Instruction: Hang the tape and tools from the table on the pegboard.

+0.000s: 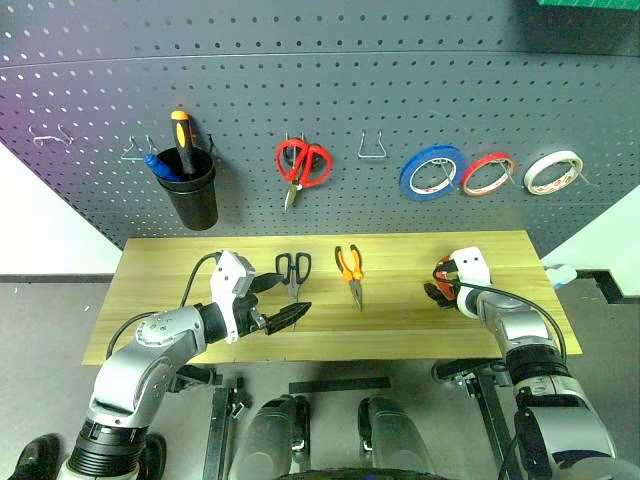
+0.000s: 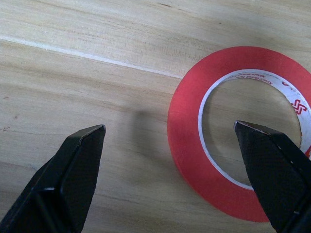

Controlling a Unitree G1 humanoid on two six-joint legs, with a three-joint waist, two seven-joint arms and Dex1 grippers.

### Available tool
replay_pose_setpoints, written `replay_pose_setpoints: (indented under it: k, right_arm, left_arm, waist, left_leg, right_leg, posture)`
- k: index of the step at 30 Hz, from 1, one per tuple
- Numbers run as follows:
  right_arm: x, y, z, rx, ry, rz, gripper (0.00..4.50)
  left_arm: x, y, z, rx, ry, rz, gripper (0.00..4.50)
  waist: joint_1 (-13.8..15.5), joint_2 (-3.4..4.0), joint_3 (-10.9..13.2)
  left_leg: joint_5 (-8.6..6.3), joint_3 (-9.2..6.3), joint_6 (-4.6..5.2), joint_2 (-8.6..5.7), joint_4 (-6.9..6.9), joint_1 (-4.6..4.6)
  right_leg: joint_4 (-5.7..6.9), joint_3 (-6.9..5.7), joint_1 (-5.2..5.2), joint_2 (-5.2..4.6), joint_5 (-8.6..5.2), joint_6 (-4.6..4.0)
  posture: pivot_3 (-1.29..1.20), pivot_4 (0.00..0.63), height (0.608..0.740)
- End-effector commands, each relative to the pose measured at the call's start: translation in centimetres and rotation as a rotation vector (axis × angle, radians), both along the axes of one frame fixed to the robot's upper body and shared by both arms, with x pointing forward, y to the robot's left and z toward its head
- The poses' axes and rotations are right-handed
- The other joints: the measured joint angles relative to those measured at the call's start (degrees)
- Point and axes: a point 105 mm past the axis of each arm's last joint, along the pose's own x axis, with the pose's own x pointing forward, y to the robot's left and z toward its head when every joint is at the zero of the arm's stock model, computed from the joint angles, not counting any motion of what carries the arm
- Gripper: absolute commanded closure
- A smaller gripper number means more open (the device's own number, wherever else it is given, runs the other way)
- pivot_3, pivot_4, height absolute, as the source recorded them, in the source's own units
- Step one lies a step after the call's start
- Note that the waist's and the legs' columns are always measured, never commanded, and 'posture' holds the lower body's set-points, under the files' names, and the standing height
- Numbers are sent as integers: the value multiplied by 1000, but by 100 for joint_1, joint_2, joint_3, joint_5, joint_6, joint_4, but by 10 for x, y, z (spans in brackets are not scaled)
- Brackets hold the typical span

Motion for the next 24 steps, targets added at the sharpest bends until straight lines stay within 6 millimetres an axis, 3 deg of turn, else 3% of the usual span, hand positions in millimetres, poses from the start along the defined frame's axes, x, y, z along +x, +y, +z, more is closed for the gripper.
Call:
replay_pose_setpoints:
  k: [1,11,12,15,22,24]
  right_arm:
    - [5,-1,8,13,-21,-1,61]
    - [3,-1,-1,41,30,-25,61]
    - [3,-1,-2,42,36,-32,222]
    - [2,0,-4,50,46,-34,924]
    - [3,-1,-4,46,47,-26,3359]
    - [3,-1,-4,43,46,-23,3862]
  left_arm:
    - [-2,1,11,-8,-41,0,13]
    - [-5,3,12,-6,-38,13,13]
    - [-5,3,12,-6,-37,14,0]
    - [-5,3,12,-6,-37,16,0]
    - [-4,5,14,-4,-41,30,0]
    - [-4,5,14,-3,-41,29,0]
  waist:
    - [-1,0,0]
    - [2,-6,29]
    - [0,-5,36]
    - [3,-10,52]
    - [1,-14,56]
    - [4,-15,56]
  left_leg:
    - [0,0,0,0,0,0]
    - [-1,0,-1,0,-4,-1]
    - [0,0,-1,0,-4,-1]
    - [-1,0,-1,0,-4,-1]
    - [-1,0,-2,0,-8,-4]
    - [-1,0,-3,0,-8,-4]
  right_leg:
    - [0,0,0,0,0,0]
    - [-3,0,-2,0,0,0]
    - [-2,0,-2,0,0,0]
    - [-2,0,-3,0,0,-1]
    - [-6,0,-6,0,0,0]
    - [-5,0,-6,0,0,0]
  posture:
    - [36,198,740]
    - [48,198,740]
    - [47,199,740]
    - [51,198,740]
    - [51,197,740]
    - [48,198,740]
